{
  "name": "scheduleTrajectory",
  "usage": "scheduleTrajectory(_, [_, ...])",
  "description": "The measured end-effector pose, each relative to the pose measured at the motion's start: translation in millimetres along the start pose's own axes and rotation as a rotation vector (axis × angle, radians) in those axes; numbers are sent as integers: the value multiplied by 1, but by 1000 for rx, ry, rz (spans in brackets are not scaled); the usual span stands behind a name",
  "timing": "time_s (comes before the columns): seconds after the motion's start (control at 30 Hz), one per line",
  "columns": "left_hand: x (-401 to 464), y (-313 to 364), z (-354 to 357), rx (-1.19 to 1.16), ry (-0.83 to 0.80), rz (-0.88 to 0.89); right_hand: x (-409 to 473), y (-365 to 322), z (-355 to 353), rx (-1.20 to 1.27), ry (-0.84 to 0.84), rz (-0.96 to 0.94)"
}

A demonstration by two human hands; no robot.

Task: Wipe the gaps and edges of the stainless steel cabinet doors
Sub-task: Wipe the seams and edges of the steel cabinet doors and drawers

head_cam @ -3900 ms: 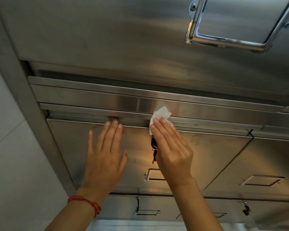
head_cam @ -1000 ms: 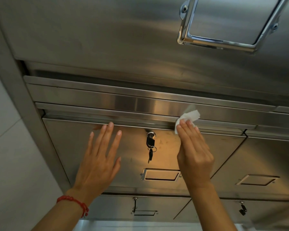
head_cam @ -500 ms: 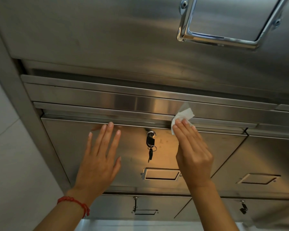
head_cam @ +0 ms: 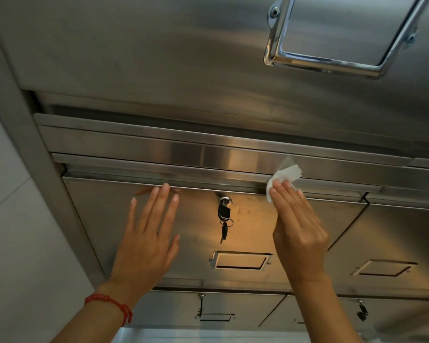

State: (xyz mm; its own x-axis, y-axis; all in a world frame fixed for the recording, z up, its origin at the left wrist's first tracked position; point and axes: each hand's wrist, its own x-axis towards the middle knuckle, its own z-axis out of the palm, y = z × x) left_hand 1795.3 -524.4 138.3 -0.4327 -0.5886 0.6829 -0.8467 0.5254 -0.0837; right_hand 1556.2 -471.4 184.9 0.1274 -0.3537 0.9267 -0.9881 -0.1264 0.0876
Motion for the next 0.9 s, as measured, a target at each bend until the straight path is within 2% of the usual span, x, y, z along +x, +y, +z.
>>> scheduleTrajectory(0.1, [0, -2, 0, 9, -7, 4, -1, -4, 1, -13, 24, 42])
scheduleTrajectory(0.33, [0, -2, -2, 8, -14, 15, 6, -12, 5, 22, -15, -41])
scheduleTrajectory(0.6, [0, -9, -3, 17, -33, 41, 3, -14, 7, -13, 40, 34])
scheduleTrajectory(0.77, [-1, -7, -3, 21, -36, 37, 4, -8, 4, 5, 2, -29])
scheduleTrajectory(0.9, [-1, -6, -2, 9, -34, 31, 2, -4, 1, -18, 1, 6])
